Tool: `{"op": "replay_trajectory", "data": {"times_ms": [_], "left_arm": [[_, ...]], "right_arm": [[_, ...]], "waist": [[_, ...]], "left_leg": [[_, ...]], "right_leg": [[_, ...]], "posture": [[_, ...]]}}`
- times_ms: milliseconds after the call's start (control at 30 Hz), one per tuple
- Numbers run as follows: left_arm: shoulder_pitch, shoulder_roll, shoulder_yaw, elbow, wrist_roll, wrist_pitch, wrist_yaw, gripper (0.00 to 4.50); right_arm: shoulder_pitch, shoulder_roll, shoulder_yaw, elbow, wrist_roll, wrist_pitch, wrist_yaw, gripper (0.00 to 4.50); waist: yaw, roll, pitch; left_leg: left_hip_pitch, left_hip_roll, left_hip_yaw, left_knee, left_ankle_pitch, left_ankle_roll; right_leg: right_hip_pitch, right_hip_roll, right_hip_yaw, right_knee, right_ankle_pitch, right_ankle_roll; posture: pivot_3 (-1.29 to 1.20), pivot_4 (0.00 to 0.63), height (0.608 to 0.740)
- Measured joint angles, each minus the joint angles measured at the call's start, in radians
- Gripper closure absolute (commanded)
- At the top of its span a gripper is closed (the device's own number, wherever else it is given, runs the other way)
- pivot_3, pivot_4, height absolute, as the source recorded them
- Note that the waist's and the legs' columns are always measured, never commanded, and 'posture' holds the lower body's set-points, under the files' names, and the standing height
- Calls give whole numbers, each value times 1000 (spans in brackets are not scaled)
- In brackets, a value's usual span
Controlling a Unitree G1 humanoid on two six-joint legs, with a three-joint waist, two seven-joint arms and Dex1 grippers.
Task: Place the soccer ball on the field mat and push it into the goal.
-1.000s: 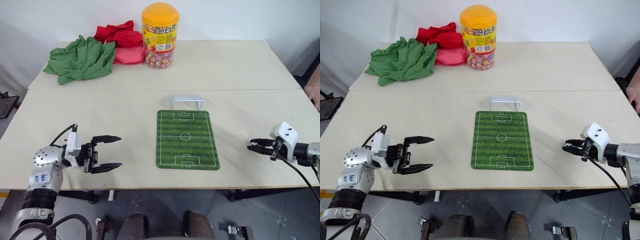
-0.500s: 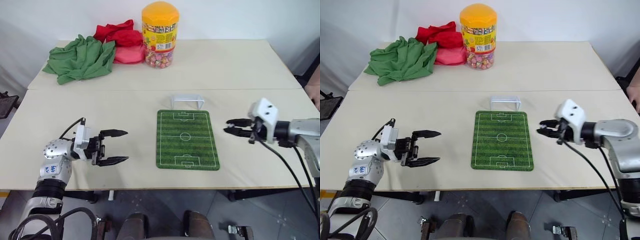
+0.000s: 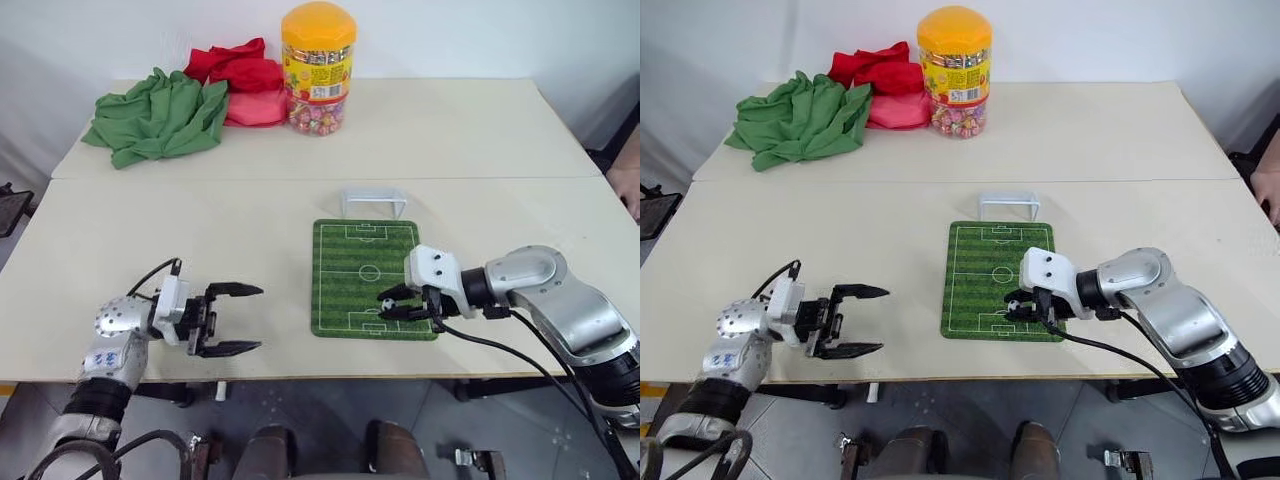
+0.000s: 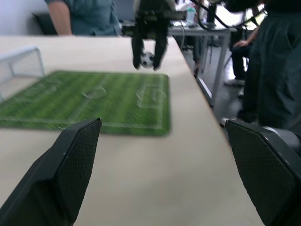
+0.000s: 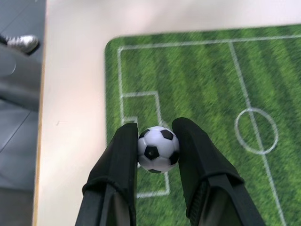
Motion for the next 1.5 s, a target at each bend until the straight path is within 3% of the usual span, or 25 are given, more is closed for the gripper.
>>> {"op": "replay_trajectory", "data": {"times_ms": [200, 600, 1133, 1433, 1500], "left_arm": [[70, 75, -7, 5, 32, -60, 0, 0], [37, 25, 35, 12, 45, -76, 0, 0], [39, -12, 64, 10, 66, -61, 0, 0], [19, -21, 67, 14, 82, -58, 0, 0], [14, -24, 70, 18, 84, -58, 0, 0]], "right_arm": [[6, 39, 58, 72, -56, -64, 27, 3639], [-41, 128, 97, 210, -125, -162, 67, 3639], [-40, 155, 100, 190, -134, -144, 80, 3639], [-40, 157, 99, 178, -140, -146, 93, 698], [-42, 157, 94, 167, -136, -140, 92, 698]], "waist": [[8, 0, 0], [-2, 0, 0], [0, 0, 0], [2, 0, 0], [2, 0, 0]], "left_leg": [[0, 0, 1, 1, 0, 0], [0, 1, 2, 1, 0, 0], [0, 1, 2, 1, 0, 0], [0, 1, 3, 1, 0, 0], [0, 1, 3, 1, 0, 0]], "right_leg": [[0, 0, 1, 0, 0, 0], [-2, 0, 1, 2, 0, 0], [-3, 1, 1, 3, 0, 0], [-3, 1, 2, 3, 0, 0], [-3, 1, 2, 3, 0, 0]], "posture": [[0, 150, 740], [0, 150, 740], [0, 150, 740], [0, 150, 740], [0, 150, 740]]}}
